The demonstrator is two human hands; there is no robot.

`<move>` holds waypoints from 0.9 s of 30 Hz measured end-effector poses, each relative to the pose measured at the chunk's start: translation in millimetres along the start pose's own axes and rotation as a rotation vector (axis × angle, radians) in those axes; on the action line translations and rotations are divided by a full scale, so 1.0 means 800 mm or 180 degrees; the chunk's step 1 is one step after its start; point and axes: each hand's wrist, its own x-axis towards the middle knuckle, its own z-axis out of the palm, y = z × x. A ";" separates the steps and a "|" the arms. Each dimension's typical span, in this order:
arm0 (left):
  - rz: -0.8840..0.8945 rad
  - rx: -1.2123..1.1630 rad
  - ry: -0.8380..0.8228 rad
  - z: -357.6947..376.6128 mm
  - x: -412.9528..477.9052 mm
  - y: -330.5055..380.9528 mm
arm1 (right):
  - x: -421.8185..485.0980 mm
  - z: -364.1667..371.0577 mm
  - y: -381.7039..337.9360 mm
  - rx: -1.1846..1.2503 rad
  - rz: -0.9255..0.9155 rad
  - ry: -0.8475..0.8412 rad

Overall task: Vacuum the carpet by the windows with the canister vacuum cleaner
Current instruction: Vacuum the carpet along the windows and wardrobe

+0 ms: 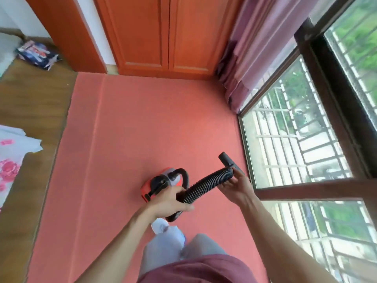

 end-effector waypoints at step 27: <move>0.0286 0.2908 -0.2777 0.335 -0.070 -0.027 | -0.212 -0.518 0.217 0.2498 -0.0970 0.0943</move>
